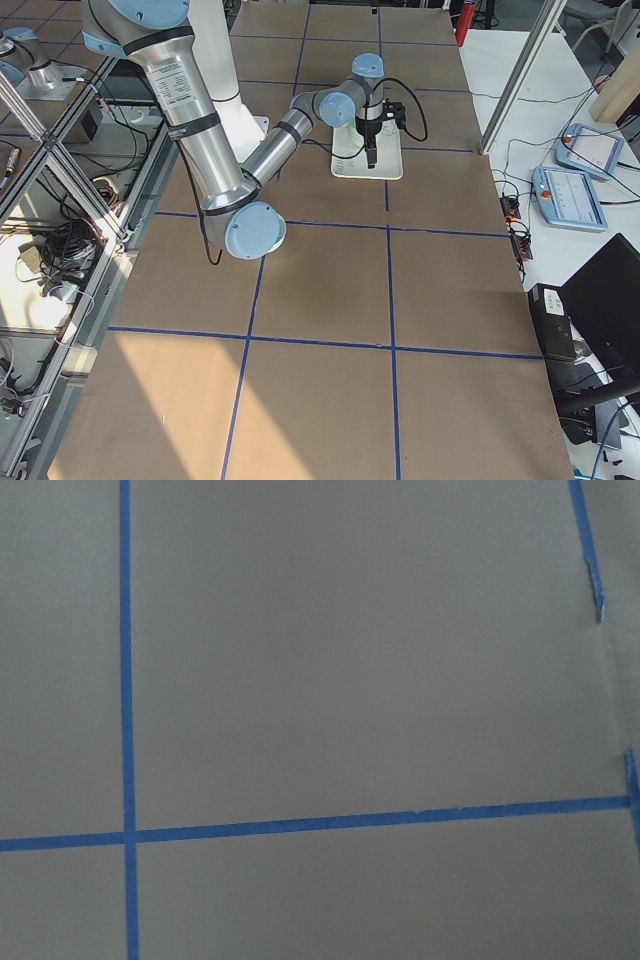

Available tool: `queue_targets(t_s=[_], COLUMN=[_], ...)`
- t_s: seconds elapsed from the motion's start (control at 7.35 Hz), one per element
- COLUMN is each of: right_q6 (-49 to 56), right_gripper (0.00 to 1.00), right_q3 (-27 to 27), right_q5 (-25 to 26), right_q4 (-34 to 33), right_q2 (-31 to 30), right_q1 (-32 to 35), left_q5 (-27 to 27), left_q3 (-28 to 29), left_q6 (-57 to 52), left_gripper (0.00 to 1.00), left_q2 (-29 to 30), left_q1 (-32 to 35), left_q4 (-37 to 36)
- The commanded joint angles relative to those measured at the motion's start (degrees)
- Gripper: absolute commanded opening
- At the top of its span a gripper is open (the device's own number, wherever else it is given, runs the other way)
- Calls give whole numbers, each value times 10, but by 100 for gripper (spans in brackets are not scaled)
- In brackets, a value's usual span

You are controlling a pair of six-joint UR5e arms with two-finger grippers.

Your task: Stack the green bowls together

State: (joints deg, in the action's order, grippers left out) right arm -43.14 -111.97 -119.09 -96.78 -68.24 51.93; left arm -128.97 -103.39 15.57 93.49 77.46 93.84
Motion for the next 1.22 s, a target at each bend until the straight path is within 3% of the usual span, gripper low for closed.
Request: queue_targets(t_s=[0.0, 0.27, 0.41, 0.82, 1.09], right_q6=[200, 418, 508, 540, 539], right_gripper=[100, 100, 100, 100, 100], right_q3=[-7, 65, 107, 190, 212], right_q5=[-87, -157, -160, -157, -158], right_q4=[0, -1, 0, 2, 2], right_q2=[-107, -161, -181, -185, -190], right_q1=[131, 268, 306, 359, 383], left_q5=[-37, -37, -38, -53, -54], left_q3=[42, 70, 69, 67, 67], left_q6=[-113, -204, -207, -207, -207], left_gripper=[100, 100, 100, 100, 100], left_q2=[-19, -23, -47, -57, -58], left_q1=[67, 100, 101, 103, 104], left_q4=[-40, -86, -85, -88, -88])
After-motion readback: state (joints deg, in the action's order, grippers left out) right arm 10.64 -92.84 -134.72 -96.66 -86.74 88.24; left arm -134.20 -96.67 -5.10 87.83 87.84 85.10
